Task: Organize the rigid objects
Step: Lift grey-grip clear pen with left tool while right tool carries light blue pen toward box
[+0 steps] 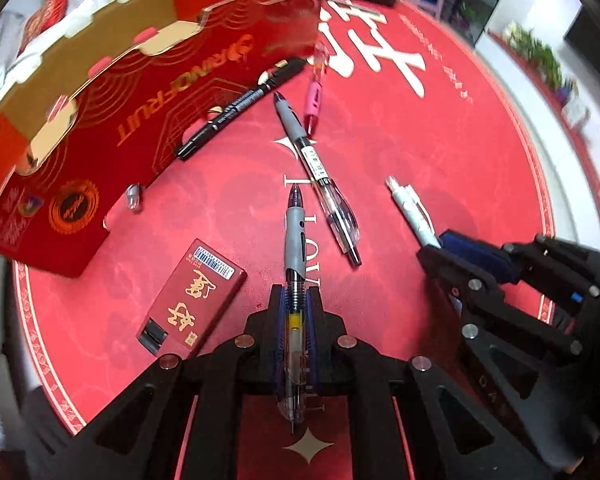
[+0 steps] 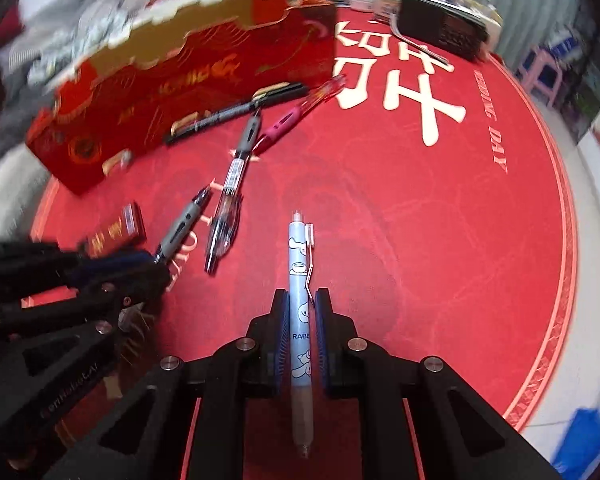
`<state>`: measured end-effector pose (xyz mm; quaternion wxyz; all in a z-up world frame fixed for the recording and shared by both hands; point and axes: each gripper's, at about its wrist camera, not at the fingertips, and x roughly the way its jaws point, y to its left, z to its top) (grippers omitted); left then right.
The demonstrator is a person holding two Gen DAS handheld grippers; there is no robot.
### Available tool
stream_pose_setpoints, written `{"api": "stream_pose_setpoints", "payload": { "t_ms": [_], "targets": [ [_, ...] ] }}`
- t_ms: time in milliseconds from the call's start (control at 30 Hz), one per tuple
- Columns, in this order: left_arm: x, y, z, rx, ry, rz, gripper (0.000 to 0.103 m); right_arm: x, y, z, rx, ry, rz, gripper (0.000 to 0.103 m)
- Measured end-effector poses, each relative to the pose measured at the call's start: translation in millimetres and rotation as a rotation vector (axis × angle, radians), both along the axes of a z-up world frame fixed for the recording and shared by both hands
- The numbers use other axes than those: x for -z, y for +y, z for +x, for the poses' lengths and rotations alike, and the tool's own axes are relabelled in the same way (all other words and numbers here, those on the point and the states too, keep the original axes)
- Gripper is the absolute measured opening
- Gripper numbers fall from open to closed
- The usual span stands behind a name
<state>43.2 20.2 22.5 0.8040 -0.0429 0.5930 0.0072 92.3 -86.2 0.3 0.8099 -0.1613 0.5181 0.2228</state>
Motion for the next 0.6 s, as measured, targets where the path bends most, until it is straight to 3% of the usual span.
{"api": "stream_pose_setpoints", "payload": {
  "t_ms": [267,367,600],
  "targets": [
    [0.4,-5.0,14.2,0.133,0.087,0.037,0.011,0.5,1.8,3.2,-0.029,0.024,-0.031,0.014],
    [0.1,0.5,10.9,0.118,0.055,0.009,0.009,0.1,-1.7,3.5,-0.004,0.029,-0.005,0.014],
    [0.8,-3.6,-7.5,0.079,-0.015,0.036,0.010,-0.8,-6.0,-12.6,0.011,0.010,0.006,0.014]
  ]
}}
